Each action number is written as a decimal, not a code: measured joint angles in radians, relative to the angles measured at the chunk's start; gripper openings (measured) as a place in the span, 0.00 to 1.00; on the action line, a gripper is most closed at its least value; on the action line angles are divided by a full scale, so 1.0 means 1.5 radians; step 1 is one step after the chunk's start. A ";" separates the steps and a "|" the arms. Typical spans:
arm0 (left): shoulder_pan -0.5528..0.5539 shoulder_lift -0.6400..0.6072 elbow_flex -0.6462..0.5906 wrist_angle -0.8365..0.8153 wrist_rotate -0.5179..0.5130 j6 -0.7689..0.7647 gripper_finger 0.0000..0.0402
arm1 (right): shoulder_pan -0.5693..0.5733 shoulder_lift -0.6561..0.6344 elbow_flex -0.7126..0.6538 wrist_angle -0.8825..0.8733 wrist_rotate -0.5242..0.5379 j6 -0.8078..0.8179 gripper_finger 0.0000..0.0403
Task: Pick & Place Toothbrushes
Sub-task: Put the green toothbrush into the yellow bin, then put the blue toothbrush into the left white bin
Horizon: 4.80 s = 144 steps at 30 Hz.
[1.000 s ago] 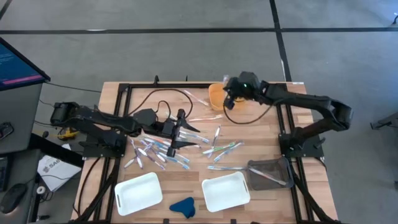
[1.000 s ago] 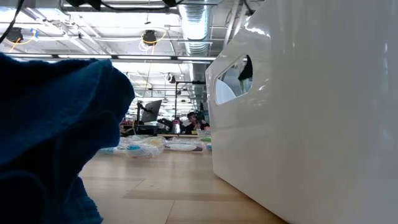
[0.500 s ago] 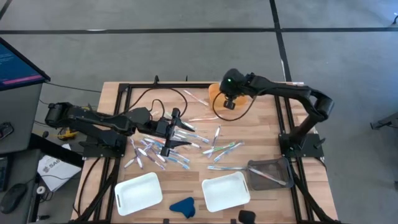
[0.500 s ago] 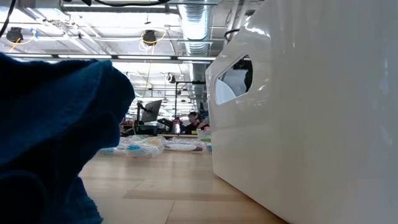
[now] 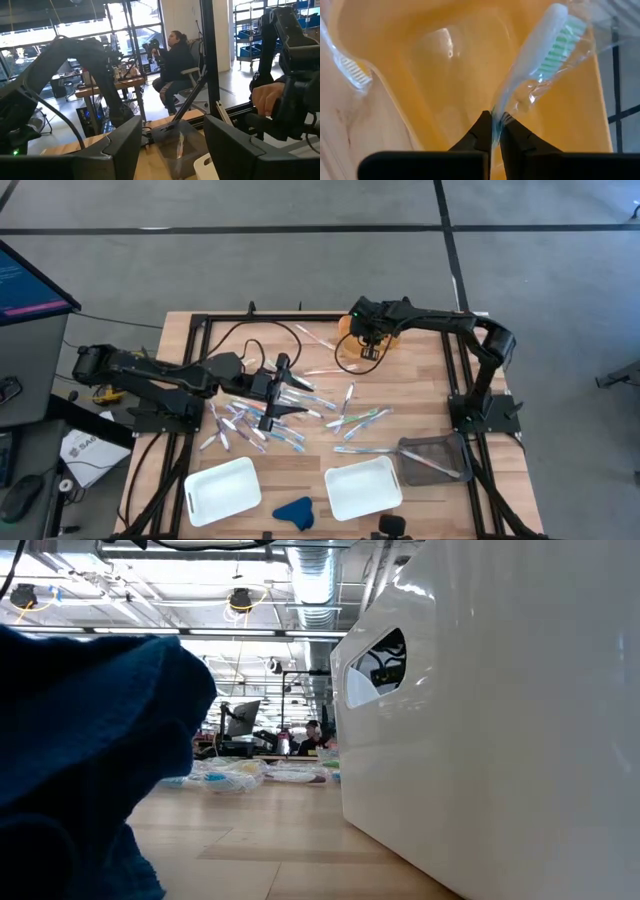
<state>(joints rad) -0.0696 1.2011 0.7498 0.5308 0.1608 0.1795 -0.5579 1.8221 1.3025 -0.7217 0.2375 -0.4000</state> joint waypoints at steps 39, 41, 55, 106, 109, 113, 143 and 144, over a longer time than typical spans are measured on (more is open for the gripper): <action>0.000 0.000 0.000 0.000 0.000 -0.001 0.50 | 0.028 -0.007 0.071 -0.023 -0.079 0.033 0.20; 0.000 0.000 0.000 0.000 0.000 -0.001 0.50 | 0.033 -0.007 0.071 -0.018 -0.088 0.027 0.12; 0.000 0.000 0.000 0.000 0.000 -0.001 0.50 | 0.033 0.001 0.071 0.082 -0.089 0.073 0.01; 0.002 0.000 0.000 -0.011 0.000 -0.001 0.50 | 0.018 -0.117 -0.020 0.186 -0.088 0.168 0.00; 0.002 0.000 0.000 -0.011 0.000 -0.001 0.50 | 0.044 -0.163 -0.020 0.184 -0.090 0.169 0.00; 0.002 0.000 0.000 -0.011 0.000 -0.002 0.50 | 0.095 -0.220 -0.020 0.171 -0.090 0.173 0.00; 0.003 -0.015 0.000 -0.109 -0.123 -0.055 0.50 | 0.482 -0.556 -0.423 0.848 -0.115 0.324 0.00; 0.003 -0.015 0.000 -0.117 -0.125 -0.066 0.50 | 0.498 -0.565 -0.423 0.843 -0.117 0.313 0.00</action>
<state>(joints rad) -0.0658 1.1780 0.7494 0.3561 -0.0273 0.0811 0.1896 0.9753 0.6678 0.5428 0.0618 0.0699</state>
